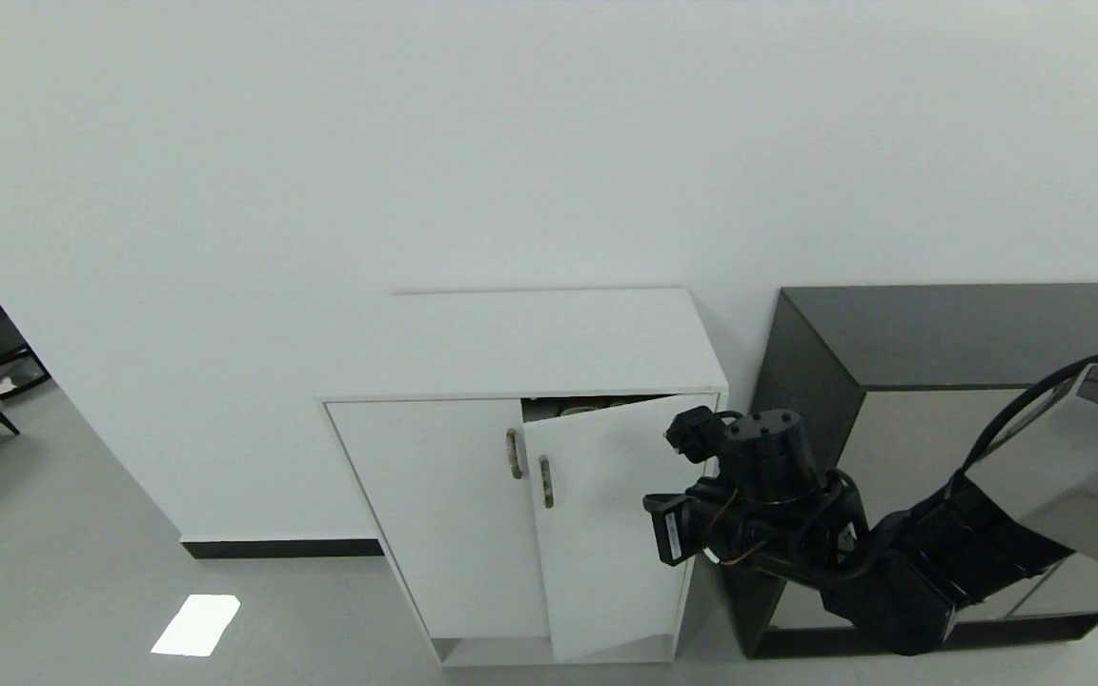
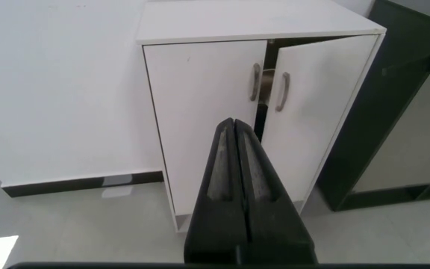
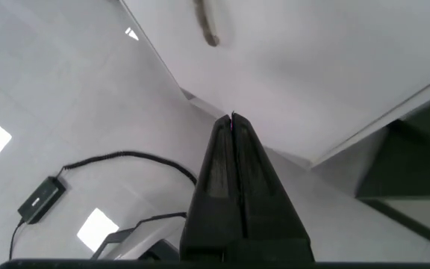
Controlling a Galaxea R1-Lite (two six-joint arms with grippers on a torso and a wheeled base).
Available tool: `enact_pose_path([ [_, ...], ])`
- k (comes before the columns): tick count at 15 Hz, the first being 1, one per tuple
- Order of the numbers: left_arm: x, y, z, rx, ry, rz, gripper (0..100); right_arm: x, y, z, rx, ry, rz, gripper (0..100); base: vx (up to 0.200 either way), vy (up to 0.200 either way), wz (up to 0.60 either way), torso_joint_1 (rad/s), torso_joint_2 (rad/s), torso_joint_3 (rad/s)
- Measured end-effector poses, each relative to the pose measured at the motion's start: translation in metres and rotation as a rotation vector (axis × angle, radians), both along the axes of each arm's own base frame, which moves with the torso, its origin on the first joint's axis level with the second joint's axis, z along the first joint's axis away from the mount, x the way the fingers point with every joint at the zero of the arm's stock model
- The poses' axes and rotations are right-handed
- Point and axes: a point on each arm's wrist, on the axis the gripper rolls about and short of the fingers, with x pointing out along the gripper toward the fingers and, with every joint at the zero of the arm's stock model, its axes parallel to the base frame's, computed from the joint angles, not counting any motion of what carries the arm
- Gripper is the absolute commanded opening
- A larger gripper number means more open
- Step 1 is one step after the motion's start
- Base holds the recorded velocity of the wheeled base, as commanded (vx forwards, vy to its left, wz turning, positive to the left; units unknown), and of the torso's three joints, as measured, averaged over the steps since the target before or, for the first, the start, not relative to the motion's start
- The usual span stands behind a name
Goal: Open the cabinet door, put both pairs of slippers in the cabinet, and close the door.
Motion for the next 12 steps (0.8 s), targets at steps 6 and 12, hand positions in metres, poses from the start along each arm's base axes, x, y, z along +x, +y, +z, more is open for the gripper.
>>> enact_pose_path([
  [6, 0.0, 0.0, 0.0, 0.0, 0.0, 0.0, 0, -0.006, -0.004, -0.003, 0.01, -0.015, 0.003, 0, 0.0, 0.0, 0.0, 0.0, 0.0, 0.0],
  [12, 0.0, 0.0, 0.0, 0.001, 0.0, 0.0, 0, -0.014, 0.001, -0.001, 0.046, -0.05, 0.027, 0, 0.033, 0.0, 0.0, 0.0, 0.0, 0.001],
])
